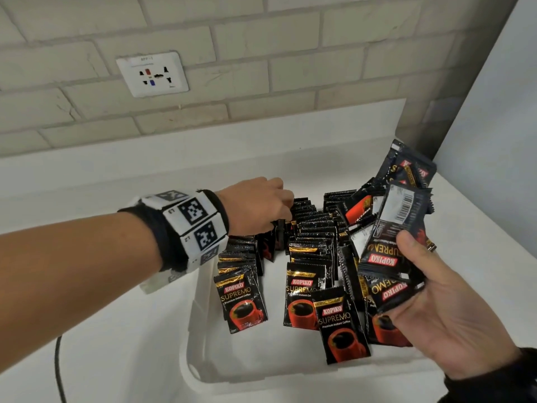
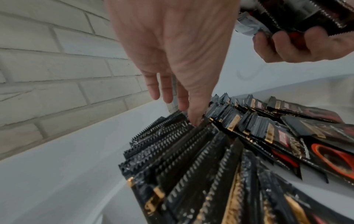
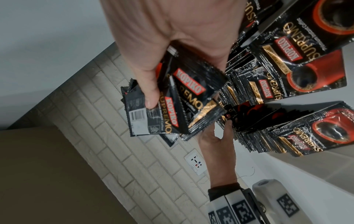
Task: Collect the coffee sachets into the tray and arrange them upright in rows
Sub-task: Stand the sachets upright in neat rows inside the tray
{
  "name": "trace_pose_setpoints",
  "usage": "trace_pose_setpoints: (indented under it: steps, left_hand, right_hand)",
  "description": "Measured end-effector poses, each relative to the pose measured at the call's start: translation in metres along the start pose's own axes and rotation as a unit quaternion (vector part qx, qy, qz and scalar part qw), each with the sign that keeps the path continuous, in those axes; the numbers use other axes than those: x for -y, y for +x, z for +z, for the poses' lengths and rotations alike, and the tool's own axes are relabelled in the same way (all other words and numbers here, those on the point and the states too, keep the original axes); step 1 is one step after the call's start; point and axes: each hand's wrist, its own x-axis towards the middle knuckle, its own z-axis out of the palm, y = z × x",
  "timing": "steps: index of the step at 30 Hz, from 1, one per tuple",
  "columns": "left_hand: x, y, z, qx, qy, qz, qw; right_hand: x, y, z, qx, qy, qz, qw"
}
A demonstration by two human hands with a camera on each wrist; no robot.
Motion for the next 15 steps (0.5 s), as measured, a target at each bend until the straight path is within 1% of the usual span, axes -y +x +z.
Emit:
trace_pose_setpoints:
  steps: [2,8,15]
  left_hand:
    - [0.002,0.001,0.001,-0.004,-0.002,-0.004,1.000]
    - [0.005,0.002,0.005,0.030,0.016,-0.001,0.999]
    - [0.011,0.001,0.005,0.066,0.111,0.005,0.992]
  right_hand:
    - [0.000,0.000,0.003,-0.002,-0.002,0.001,1.000]
    - [0.001,0.002,0.004,-0.011,-0.006,0.003,1.000]
    - [0.002,0.001,0.005,-0.009,-0.009,0.004,1.000]
